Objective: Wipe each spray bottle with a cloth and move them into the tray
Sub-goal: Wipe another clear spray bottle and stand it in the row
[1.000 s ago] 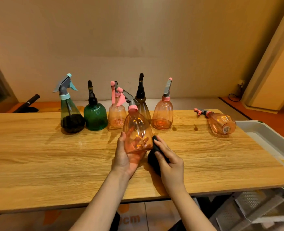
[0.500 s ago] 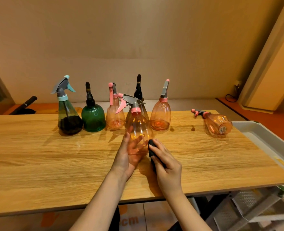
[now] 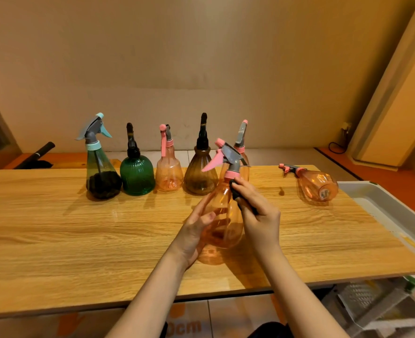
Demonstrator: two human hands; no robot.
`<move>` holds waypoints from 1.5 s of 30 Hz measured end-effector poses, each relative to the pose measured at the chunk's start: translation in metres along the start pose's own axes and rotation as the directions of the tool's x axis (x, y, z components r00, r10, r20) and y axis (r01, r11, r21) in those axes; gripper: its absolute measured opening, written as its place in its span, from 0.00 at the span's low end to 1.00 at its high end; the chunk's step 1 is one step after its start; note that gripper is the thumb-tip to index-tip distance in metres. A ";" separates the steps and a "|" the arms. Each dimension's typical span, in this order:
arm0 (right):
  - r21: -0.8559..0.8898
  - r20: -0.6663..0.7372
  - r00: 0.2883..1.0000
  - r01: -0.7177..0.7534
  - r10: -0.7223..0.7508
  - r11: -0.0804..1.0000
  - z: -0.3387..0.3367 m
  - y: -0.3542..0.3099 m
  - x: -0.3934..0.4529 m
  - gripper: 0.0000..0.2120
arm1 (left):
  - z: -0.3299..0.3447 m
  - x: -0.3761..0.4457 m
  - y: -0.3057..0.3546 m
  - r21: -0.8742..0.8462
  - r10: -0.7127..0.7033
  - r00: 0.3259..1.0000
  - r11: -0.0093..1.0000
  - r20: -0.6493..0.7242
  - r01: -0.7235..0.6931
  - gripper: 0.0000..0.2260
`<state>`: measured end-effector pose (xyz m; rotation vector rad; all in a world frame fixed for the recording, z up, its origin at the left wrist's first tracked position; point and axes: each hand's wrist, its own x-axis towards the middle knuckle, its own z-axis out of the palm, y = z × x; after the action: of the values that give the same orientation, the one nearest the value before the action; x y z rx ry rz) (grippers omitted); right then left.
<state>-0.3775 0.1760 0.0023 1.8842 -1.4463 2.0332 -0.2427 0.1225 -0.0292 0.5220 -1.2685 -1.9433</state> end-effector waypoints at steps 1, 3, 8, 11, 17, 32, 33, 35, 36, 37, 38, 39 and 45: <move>0.008 0.010 1.000 -0.004 0.004 1.000 -0.002 0.002 0.003 0.16 | 0.001 -0.001 0.000 0.010 -0.008 1.000 1.000 0.005 0.008 0.41; 0.027 0.025 0.999 -0.027 0.026 0.999 -0.004 0.005 0.006 0.15 | 0.002 -0.001 0.002 0.012 -0.018 1.000 1.000 0.005 0.018 0.44; 0.069 -0.021 0.990 -0.136 0.138 0.988 -0.005 0.006 -0.003 0.16 | 0.003 0.000 0.003 -0.025 -0.028 1.000 0.999 0.007 0.028 0.45; 0.136 -0.044 0.971 -0.229 0.236 0.964 -0.005 0.005 -0.005 0.16 | 0.001 0.001 0.003 -0.034 -0.032 0.999 0.999 -0.002 0.032 0.46; 0.112 -0.089 0.969 -0.222 0.232 0.969 -0.001 0.002 -0.008 0.16 | -0.001 0.002 -0.005 0.124 0.028 0.999 0.992 -0.044 -0.023 0.50; -0.026 0.034 0.999 -0.041 0.042 0.999 0.009 -0.007 -0.030 0.16 | -0.003 0.006 -0.004 -0.143 0.053 0.985 0.987 -0.165 -0.077 0.29; -0.042 0.053 0.998 -0.029 0.031 0.999 0.009 -0.007 -0.032 0.18 | -0.003 0.006 -0.003 -0.174 0.049 0.983 0.982 -0.179 -0.080 0.27; -0.057 0.105 0.994 -0.007 0.013 0.998 0.011 -0.008 -0.037 0.22 | -0.006 0.007 -0.002 -0.227 0.039 0.977 0.970 -0.211 -0.088 0.25; -0.056 0.126 0.992 0.007 0.000 0.998 0.012 -0.009 -0.040 0.22 | -0.007 0.007 -0.001 -0.251 0.032 0.975 0.964 -0.221 -0.088 0.23; -0.052 0.137 0.991 0.021 -0.014 0.998 0.013 -0.009 -0.042 0.21 | -0.007 0.006 0.000 -0.272 0.024 0.973 0.958 -0.232 -0.088 0.21; -0.047 0.139 0.990 0.035 -0.028 0.998 0.015 -0.010 -0.045 0.21 | -0.007 0.005 0.001 -0.294 0.016 0.972 0.952 -0.233 -0.086 0.18; -0.042 0.140 0.989 0.046 -0.039 0.998 0.017 -0.010 -0.046 0.21 | -0.007 0.004 0.002 -0.315 0.007 0.973 0.945 -0.232 -0.082 0.17; -0.051 0.149 0.986 0.086 -0.077 0.995 0.020 -0.012 -0.046 0.13 | -0.006 0.002 0.006 -0.376 -0.025 0.981 0.925 -0.194 -0.051 0.18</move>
<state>-0.3428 0.1959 -0.0298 2.0717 -1.4147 1.8324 -0.2376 0.1164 -0.0267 0.4877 -0.7437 -2.0055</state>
